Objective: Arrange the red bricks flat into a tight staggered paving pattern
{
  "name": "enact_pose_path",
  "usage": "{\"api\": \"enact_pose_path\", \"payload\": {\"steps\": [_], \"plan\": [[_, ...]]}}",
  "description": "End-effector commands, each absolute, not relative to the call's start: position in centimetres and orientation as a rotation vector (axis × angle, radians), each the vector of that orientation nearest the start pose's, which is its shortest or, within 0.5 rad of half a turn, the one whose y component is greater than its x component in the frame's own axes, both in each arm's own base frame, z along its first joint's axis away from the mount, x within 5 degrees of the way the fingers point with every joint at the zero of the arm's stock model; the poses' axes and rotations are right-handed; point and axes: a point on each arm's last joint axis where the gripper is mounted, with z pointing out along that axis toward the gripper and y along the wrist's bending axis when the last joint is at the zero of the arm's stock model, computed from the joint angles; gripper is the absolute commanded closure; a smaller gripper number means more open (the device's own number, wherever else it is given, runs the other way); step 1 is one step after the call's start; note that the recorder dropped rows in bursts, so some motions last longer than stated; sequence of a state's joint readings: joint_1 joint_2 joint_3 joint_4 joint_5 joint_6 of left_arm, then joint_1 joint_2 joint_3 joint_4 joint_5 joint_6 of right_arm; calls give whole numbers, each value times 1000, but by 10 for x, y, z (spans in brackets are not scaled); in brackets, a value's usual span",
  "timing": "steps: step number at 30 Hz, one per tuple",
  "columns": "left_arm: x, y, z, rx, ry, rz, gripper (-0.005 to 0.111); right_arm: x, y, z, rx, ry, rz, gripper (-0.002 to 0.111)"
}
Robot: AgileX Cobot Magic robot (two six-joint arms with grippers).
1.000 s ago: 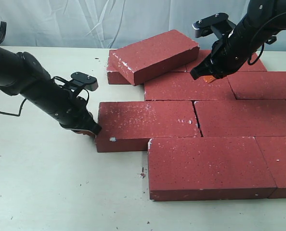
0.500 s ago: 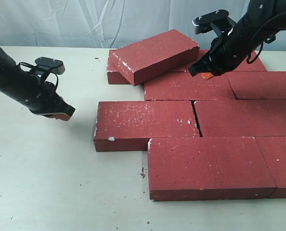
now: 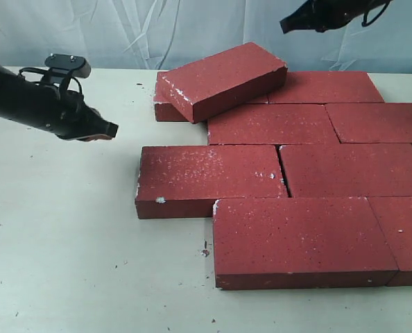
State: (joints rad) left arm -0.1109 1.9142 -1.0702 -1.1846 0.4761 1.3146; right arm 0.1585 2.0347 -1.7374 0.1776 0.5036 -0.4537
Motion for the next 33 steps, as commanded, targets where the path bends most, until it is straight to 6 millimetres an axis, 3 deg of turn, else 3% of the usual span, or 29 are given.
{"api": "enact_pose_path", "payload": {"steps": [1,5,8,14,18,27,33], "plan": [[384,-87,175,453,2255,-579,107,502,74,264,-546,2240,23,109],[393,-97,191,503,2181,-587,107,530,69,250,-490,2234,40,109],[410,-121,198,583,2143,-588,107,558,63,218,-463,2265,62,109],[447,-149,170,711,2306,-592,107,580,65,171,-436,2282,113,109],[457,-163,154,761,2342,-641,107,582,67,148,-428,2310,153,109],[465,-170,152,723,2302,-589,107,575,83,148,-507,2319,328,109],[472,-168,156,660,2260,-519,107,569,85,173,-535,2318,352,109]]}}
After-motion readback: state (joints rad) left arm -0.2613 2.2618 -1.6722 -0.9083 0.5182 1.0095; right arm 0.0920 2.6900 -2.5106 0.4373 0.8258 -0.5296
